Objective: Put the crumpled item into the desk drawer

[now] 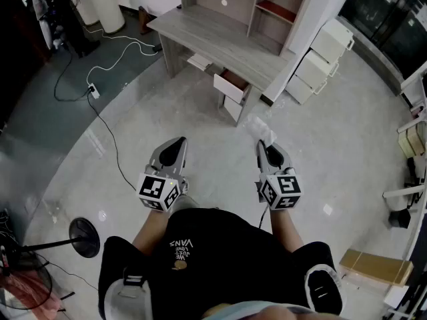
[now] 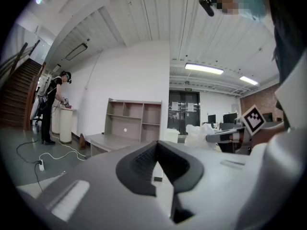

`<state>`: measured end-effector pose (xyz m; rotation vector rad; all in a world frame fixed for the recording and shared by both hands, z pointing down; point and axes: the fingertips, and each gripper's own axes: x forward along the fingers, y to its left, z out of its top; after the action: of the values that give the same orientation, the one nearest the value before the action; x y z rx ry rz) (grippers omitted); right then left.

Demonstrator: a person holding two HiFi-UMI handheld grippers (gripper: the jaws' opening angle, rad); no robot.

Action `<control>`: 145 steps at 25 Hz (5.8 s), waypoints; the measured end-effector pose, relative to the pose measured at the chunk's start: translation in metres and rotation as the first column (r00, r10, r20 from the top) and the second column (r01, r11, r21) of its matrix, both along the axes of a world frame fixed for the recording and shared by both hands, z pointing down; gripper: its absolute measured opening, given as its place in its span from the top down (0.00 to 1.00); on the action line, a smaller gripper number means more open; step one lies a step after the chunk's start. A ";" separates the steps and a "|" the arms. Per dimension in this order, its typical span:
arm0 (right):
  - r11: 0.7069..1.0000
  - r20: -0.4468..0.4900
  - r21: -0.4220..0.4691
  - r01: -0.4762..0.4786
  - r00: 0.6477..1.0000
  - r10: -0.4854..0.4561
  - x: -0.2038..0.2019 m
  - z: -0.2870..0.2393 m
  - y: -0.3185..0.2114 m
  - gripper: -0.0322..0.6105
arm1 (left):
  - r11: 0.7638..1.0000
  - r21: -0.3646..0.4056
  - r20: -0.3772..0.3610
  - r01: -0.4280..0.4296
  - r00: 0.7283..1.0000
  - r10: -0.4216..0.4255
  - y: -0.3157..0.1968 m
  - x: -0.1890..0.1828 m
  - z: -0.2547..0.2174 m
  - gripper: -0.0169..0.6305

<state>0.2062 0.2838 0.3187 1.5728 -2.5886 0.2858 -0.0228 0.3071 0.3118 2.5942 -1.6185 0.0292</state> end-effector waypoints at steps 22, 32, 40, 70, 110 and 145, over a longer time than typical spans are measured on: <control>0.986 -0.039 -0.074 -0.150 0.988 0.148 -0.053 0.016 -0.132 0.89 | 0.983 -0.098 -0.029 -0.156 0.988 0.154 -0.157 -0.061 0.032 0.90; 0.957 -0.184 -0.066 -0.281 0.947 0.265 -0.098 0.034 -0.192 0.89 | 0.950 -0.138 -0.018 -0.279 0.960 0.279 -0.237 -0.112 0.053 0.90; 0.937 -0.256 -0.060 -0.344 0.913 0.318 -0.100 0.047 -0.223 0.89 | 0.929 -0.162 -0.006 -0.333 0.941 0.337 -0.276 -0.116 0.069 0.90; 0.961 -0.439 -0.187 -0.206 0.892 0.106 -0.061 0.162 -0.365 0.89 | 0.923 -0.302 0.070 -0.238 0.960 0.270 -0.413 -0.055 0.209 0.89; 0.931 -0.551 -0.332 -0.154 0.832 -0.060 -0.048 0.303 -0.421 0.89 | 0.795 -0.431 0.133 -0.428 0.841 0.525 -0.482 0.034 0.359 0.72; 0.917 -0.454 -0.398 -0.039 0.876 -0.160 -0.078 0.330 -0.455 0.85 | 0.726 -0.475 0.134 -0.497 0.775 0.618 -0.509 0.071 0.410 0.70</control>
<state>0.1281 -0.1709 0.6486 1.2227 -2.0341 0.3379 0.0478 -0.2020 0.7214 2.6839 -0.6705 0.7356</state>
